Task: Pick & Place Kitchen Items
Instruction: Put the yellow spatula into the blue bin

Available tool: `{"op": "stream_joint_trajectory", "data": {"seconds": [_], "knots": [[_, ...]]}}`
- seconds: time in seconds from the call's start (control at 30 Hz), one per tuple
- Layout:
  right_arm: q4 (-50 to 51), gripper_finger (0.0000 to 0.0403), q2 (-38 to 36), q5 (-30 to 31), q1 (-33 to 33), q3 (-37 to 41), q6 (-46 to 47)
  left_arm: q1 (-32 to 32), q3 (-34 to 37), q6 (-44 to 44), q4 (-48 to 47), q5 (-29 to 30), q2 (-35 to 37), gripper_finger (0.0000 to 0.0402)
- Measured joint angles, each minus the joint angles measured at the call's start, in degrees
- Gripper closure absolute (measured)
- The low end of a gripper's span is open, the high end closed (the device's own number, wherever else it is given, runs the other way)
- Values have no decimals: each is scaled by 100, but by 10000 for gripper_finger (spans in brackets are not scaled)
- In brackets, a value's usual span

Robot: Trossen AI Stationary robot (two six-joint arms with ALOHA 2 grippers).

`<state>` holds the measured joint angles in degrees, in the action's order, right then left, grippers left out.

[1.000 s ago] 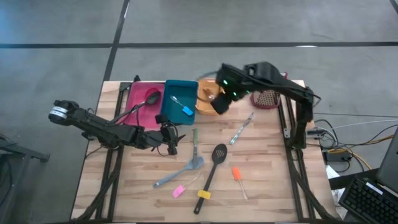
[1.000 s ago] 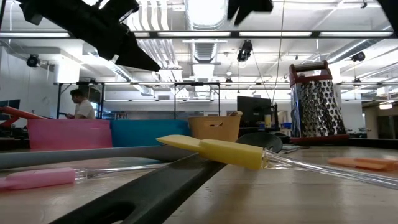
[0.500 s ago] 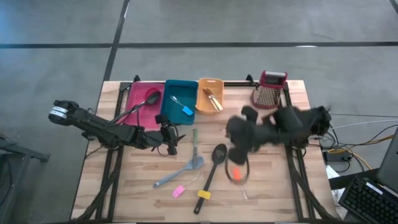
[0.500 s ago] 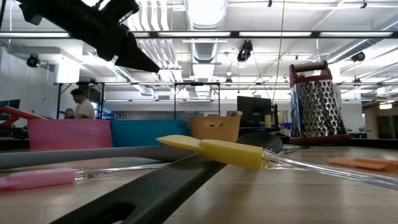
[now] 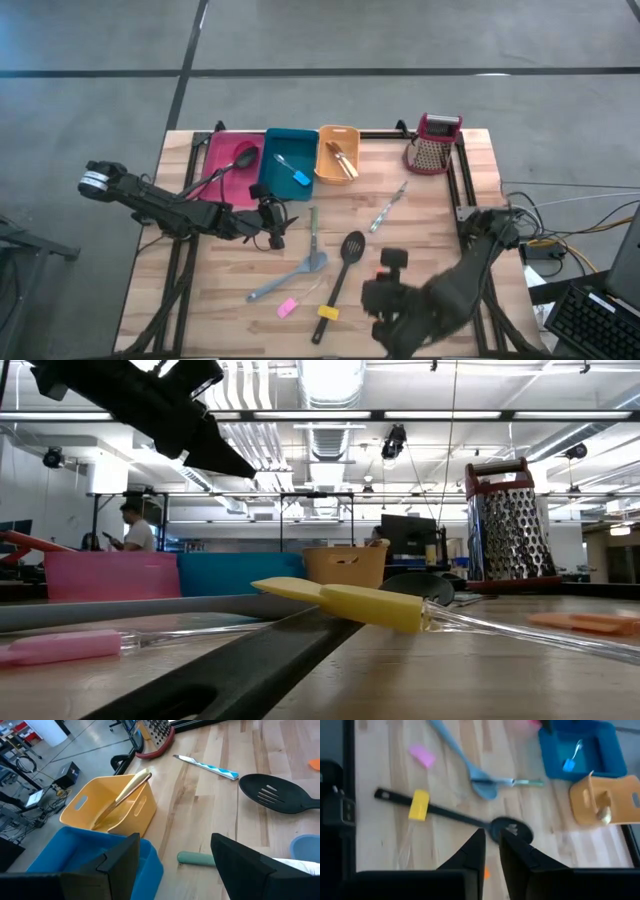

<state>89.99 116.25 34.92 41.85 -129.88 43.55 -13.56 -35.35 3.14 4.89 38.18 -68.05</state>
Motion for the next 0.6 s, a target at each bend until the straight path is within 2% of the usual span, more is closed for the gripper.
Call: {"op": "stream_joint_trajectory", "data": {"seconds": [0.33, 0.6], "knots": [[-102, 264, 974, -218, 217, 467, 978, -1, -1, -115, -86, -9, 0, 154], [-846, 199, 1750, -650, 215, 520, 803, 0, -1, -181, -111, -14, 0, 154]]}}
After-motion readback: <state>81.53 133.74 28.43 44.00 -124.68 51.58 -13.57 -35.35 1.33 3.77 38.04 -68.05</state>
